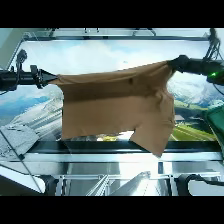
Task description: Fold the shirts.
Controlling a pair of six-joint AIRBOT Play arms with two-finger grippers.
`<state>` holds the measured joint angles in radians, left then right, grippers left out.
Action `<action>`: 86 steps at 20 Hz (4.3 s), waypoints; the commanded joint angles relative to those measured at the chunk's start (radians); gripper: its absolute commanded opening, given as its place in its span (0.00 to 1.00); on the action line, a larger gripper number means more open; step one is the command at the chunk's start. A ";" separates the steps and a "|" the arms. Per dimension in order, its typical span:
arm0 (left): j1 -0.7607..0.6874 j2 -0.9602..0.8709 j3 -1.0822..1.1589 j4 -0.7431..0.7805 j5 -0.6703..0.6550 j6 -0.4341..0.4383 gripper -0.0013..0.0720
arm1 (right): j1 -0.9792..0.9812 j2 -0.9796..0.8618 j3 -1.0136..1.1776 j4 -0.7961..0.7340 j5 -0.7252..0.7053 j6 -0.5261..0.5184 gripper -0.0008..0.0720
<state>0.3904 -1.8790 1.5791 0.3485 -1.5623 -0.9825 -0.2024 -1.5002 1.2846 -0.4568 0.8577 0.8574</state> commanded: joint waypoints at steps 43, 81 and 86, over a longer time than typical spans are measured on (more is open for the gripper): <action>0.126 0.153 -0.631 0.498 0.100 -0.174 0.80 | -0.180 0.191 -0.876 -0.173 0.180 0.146 0.23; 0.098 0.247 -0.380 0.385 -0.135 -0.210 0.05 | -0.357 0.524 -0.748 0.220 0.320 0.018 0.04; -0.017 0.059 -0.127 0.385 -0.121 -0.309 0.05 | -0.207 0.256 -0.583 0.349 0.162 -0.134 0.04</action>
<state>0.4297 -1.7241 1.3228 0.7460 -1.6913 -1.2278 -0.4828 -1.1065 0.6159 -0.2111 1.1213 0.8291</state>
